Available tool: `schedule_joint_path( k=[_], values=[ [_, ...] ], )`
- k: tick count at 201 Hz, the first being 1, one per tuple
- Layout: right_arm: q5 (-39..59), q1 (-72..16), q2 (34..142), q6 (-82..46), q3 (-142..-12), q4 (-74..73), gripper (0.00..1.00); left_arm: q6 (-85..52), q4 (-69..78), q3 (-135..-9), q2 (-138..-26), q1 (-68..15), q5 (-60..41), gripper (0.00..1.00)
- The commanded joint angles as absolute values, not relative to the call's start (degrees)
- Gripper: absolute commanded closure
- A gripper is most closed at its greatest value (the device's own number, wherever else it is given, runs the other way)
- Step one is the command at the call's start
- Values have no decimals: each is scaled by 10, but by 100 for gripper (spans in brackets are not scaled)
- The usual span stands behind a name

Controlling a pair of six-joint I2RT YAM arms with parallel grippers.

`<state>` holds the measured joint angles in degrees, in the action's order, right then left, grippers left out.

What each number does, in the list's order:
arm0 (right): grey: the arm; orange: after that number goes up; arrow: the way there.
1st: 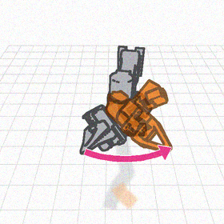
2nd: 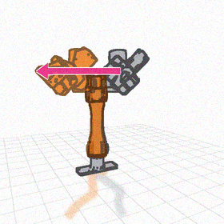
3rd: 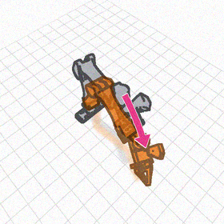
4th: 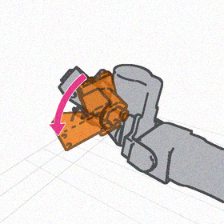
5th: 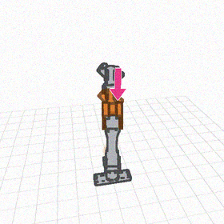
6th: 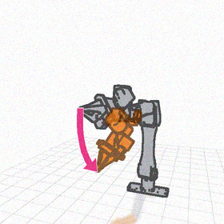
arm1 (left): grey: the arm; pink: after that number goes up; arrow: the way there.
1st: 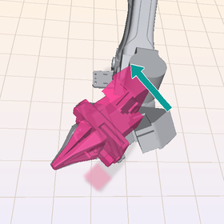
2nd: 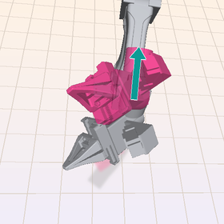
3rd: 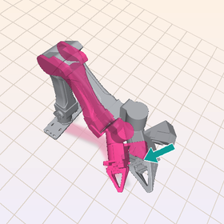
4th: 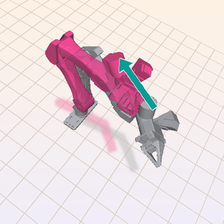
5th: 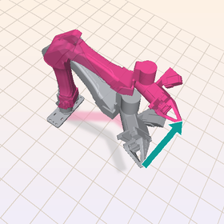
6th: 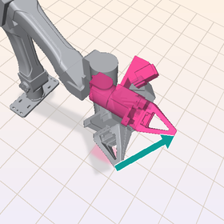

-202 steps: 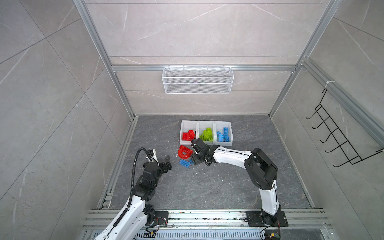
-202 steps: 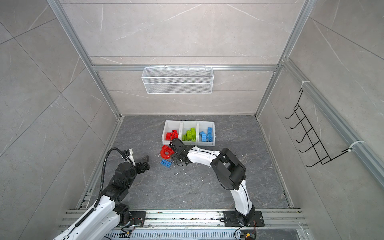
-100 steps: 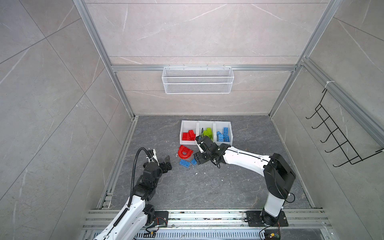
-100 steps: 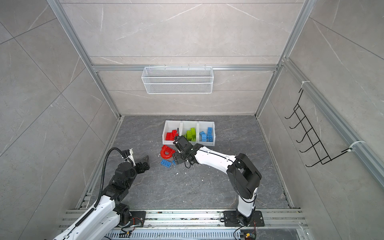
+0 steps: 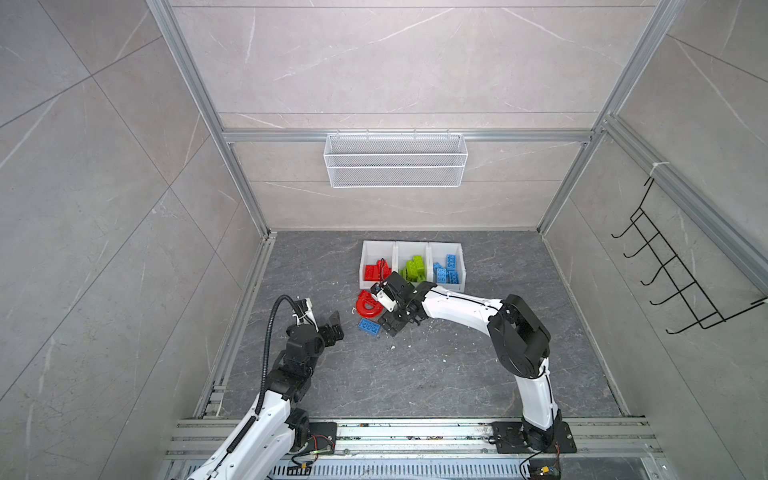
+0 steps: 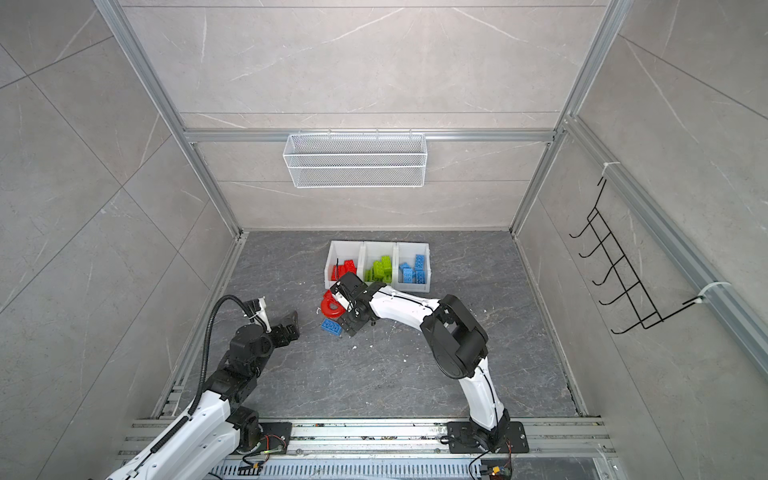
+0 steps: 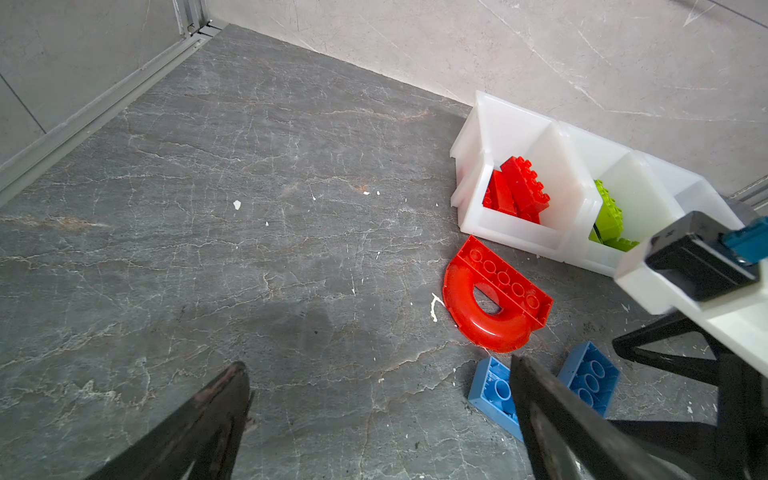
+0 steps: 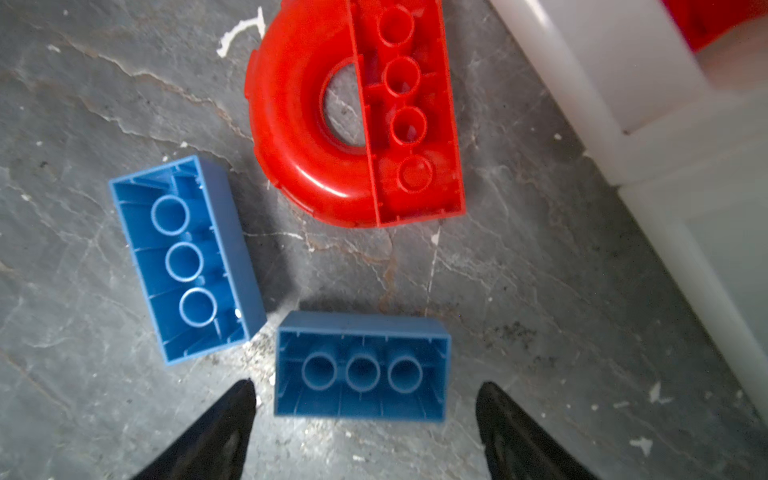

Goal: Sort the legos into containers by color
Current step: 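Grasp a blue brick with the right gripper and carry it to the end compartment, then release the blue brick and return the right gripper to the pile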

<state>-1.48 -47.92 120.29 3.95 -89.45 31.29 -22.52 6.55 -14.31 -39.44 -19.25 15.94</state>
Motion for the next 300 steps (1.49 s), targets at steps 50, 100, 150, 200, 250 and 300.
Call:
schedule_joint_path(
  k=[50,100,150,200,250,300],
  values=[
    [8,-468,1268,64,-956,356,19,-223,88,-146,-390,-190,161,0],
    [18,-455,1224,44,-915,327,40,-225,89,-146,-391,-190,159,0],
    [83,-377,1112,7,-844,269,55,-227,95,-147,-401,-190,152,0],
    [121,-268,1065,-48,-840,229,56,-229,95,-153,-414,-190,149,0],
    [131,-187,1135,-105,-927,222,55,-226,84,-155,-407,-190,161,0],
    [101,-167,1231,-116,-1052,274,47,-224,92,-155,-417,-190,150,0]
  ],
)
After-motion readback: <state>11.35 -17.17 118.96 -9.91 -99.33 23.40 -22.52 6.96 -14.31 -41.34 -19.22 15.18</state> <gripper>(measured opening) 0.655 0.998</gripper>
